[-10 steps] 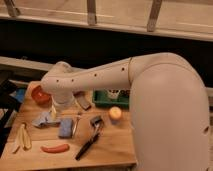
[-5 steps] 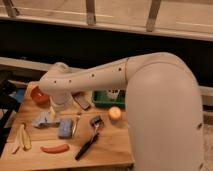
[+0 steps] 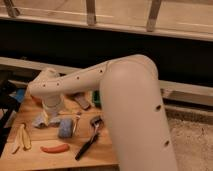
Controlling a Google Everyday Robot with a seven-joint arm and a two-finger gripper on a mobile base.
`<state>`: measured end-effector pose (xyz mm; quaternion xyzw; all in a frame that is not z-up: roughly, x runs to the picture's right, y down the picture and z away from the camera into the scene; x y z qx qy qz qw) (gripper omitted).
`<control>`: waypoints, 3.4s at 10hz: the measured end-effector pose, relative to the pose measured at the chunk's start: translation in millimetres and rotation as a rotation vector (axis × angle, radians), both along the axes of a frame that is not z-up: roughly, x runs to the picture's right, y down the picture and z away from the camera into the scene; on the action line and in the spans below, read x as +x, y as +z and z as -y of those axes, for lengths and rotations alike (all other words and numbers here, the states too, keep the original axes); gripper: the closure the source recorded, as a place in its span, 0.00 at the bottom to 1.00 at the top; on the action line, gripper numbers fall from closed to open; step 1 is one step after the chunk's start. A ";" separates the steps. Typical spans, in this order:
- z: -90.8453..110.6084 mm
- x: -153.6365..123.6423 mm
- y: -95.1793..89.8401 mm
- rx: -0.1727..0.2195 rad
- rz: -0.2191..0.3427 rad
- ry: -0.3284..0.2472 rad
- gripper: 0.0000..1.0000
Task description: Place sponge in purple bowl
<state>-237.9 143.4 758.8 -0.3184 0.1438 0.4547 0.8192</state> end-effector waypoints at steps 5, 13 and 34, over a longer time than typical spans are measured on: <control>-32.6 0.3 54.1 -0.080 -0.112 -0.057 0.23; -53.7 15.0 78.3 -0.165 -0.208 -0.067 0.57; 200.9 75.3 20.9 0.214 -0.007 0.322 0.81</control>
